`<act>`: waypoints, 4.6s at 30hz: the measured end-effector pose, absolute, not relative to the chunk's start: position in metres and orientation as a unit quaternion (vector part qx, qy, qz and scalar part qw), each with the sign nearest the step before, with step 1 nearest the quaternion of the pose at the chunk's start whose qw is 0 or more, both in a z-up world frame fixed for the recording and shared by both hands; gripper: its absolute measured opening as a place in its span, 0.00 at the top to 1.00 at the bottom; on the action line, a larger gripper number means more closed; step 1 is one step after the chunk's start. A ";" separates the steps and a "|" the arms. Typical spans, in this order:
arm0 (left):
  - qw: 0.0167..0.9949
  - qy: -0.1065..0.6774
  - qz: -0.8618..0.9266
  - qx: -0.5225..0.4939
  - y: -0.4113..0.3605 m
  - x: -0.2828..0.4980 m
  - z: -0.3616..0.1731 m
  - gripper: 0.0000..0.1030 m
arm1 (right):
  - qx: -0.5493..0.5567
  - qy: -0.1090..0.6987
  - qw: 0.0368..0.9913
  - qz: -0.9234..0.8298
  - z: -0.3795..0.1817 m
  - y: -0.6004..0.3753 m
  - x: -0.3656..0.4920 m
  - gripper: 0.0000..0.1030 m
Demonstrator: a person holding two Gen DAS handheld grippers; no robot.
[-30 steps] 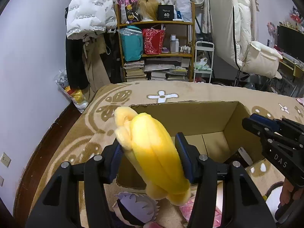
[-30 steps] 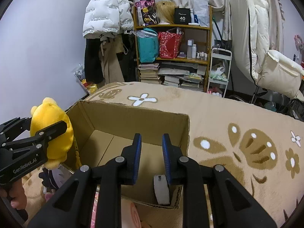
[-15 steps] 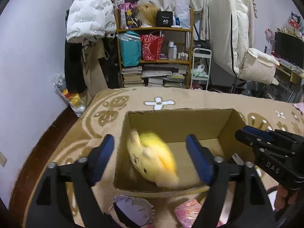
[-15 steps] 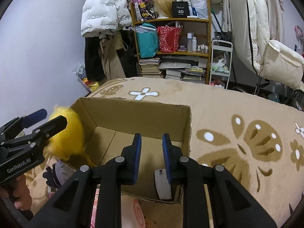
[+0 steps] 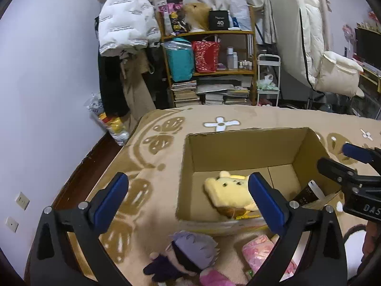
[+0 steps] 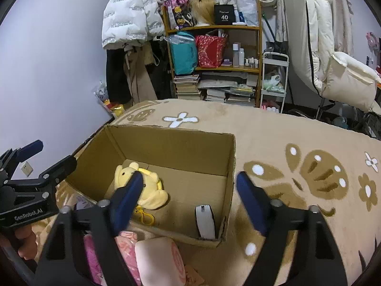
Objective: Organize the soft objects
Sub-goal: 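Open the left tool over the box dropping the bear while the right tool releases the black box inside, then move both tools back toward the remaining soft toys, then grasp the pink plush bunny with the left tool while the right tool grasps the white pompom keychain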
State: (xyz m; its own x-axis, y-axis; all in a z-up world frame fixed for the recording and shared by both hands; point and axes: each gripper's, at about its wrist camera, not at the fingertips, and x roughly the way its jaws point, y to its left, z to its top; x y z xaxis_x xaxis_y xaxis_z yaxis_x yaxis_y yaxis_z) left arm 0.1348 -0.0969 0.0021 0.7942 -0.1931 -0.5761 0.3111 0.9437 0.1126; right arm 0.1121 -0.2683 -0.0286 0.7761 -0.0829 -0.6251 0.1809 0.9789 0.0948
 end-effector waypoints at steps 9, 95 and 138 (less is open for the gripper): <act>0.941 0.309 -0.110 0.090 -0.077 0.110 0.017 0.03 | 0.081 0.317 0.942 -0.078 -0.009 -0.265 0.080 0.01; 0.866 0.472 -0.061 0.154 -0.089 0.080 -0.122 0.03 | 0.148 0.547 0.817 -0.104 -0.138 -0.279 0.043 0.16; 0.915 0.381 -0.056 0.116 -0.067 0.037 -0.057 0.39 | 0.137 0.430 0.891 -0.056 -0.060 -0.257 0.017 0.63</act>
State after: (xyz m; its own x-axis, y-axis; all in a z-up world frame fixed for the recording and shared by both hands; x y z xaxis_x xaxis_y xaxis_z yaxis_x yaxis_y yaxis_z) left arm 0.0371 -0.0667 -0.0573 0.7034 -0.0145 -0.7107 0.1919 0.9666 0.1701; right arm 0.0167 -0.2574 -0.0603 0.6242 0.0188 -0.7810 0.2171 0.9562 0.1965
